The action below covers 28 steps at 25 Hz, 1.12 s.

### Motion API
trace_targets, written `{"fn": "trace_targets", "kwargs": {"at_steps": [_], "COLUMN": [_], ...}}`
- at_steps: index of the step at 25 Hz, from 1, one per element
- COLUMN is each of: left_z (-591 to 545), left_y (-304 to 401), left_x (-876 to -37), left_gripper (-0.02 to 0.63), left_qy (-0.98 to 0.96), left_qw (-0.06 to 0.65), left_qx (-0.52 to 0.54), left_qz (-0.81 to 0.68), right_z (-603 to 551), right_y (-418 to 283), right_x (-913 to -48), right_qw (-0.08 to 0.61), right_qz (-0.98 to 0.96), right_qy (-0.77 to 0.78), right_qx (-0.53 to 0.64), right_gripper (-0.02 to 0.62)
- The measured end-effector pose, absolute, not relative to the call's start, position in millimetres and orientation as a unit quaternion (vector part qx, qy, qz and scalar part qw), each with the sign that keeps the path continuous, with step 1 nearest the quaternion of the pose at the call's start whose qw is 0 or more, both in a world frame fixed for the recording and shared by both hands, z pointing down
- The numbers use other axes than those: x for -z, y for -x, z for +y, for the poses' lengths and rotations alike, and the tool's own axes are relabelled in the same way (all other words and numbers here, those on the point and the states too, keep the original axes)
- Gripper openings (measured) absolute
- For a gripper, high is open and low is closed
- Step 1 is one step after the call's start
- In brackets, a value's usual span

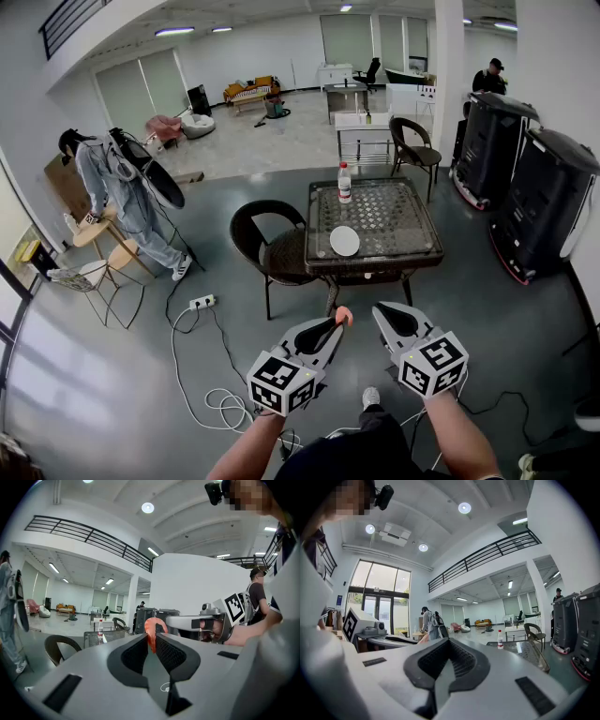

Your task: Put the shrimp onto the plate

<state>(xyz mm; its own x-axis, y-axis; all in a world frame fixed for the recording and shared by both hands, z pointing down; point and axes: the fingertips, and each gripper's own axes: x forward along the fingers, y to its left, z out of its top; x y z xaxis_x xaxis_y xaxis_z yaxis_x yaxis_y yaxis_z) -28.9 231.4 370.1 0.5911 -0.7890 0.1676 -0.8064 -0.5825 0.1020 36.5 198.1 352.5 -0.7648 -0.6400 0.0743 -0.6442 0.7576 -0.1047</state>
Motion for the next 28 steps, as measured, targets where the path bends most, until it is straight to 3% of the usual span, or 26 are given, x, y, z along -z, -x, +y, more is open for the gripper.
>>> {"fn": "trace_targets", "kwargs": {"at_steps": [28], "left_z": [167.8], "left_y": [34.7], "left_x": [-382.1], "left_gripper": [0.06], "left_qy": [-0.887], "left_qw": [0.093], "left_qx": [-0.065], "left_qz": [-0.447], "right_z": [134.7], "right_y": [-29.9], "right_x": [-368.8], "right_qw": [0.04], "right_qz": [-0.934], "right_qy": [-0.35], "right_qx": [-0.061], "right_gripper": [0.006]}}
